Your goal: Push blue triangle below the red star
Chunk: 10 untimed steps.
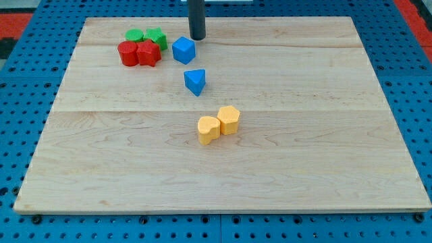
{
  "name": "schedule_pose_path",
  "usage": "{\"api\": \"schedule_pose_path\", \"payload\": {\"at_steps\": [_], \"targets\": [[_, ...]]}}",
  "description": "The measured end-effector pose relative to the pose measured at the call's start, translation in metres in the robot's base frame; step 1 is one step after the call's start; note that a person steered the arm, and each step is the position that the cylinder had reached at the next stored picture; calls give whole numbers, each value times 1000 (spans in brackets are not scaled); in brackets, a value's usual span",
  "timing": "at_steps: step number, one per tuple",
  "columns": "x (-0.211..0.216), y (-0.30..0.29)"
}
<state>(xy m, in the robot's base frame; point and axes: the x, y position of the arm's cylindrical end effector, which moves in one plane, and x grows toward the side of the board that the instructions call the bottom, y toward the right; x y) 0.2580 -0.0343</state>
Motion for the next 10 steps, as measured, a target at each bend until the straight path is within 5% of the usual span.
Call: {"api": "schedule_pose_path", "payload": {"at_steps": [2, 6, 10], "targets": [[18, -37], [63, 12], [65, -25]]}}
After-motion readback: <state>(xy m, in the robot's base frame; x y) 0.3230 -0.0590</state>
